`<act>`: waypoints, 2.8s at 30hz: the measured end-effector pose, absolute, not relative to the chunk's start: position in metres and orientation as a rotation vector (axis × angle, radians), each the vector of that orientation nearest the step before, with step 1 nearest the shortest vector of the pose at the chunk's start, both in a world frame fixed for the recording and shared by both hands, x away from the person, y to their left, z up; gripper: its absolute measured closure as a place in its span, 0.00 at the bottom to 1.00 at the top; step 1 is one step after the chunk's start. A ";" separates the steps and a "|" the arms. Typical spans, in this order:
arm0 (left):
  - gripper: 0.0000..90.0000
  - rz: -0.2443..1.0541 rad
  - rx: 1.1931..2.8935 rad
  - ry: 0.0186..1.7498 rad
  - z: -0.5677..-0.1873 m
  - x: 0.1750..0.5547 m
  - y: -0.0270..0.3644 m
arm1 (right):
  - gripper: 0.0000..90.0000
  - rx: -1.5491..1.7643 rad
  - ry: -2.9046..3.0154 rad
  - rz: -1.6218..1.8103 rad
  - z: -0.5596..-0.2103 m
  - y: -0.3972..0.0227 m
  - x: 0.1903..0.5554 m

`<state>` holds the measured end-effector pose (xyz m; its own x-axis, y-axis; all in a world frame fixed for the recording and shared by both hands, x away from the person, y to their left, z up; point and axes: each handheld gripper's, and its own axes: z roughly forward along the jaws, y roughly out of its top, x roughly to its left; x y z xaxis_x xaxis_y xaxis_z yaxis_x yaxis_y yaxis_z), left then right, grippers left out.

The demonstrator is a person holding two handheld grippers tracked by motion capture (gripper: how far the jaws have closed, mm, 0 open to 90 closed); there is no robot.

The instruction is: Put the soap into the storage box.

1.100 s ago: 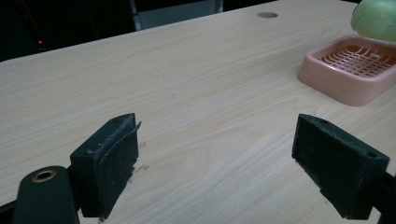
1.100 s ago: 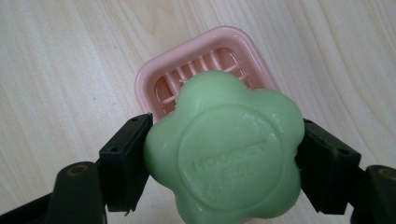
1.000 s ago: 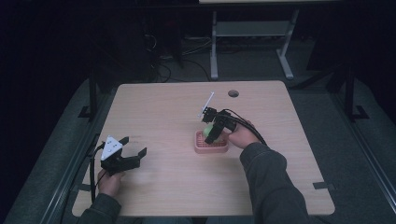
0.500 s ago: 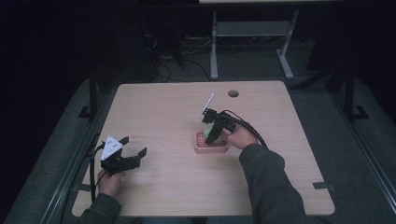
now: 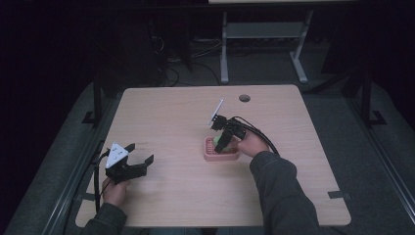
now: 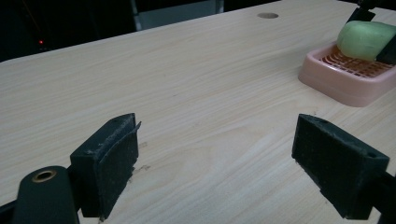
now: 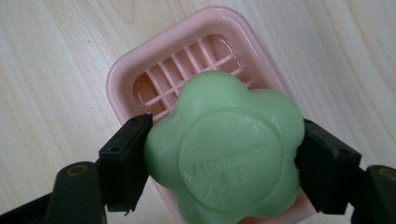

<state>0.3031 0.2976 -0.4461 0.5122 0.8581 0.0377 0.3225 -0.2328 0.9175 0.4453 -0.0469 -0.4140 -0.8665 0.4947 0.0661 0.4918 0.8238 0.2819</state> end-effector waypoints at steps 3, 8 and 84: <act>0.16 0.697 1.792 0.989 -0.446 0.303 0.297 | 0.29 0.815 2.990 0.460 -0.415 -0.047 0.445; 0.16 0.697 1.792 0.990 -0.446 0.303 0.298 | 0.29 0.805 2.990 0.451 -0.415 -0.046 0.445; 0.16 0.700 1.804 0.985 -0.447 0.303 0.296 | 0.26 0.880 2.937 0.656 -0.398 -0.081 0.433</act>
<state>0.3034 0.2961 -0.4469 0.5154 0.8558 0.0449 0.3238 -0.2430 0.9144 0.4325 -0.0808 -0.3984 -0.8424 0.5271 0.1115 0.5244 0.7548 0.3941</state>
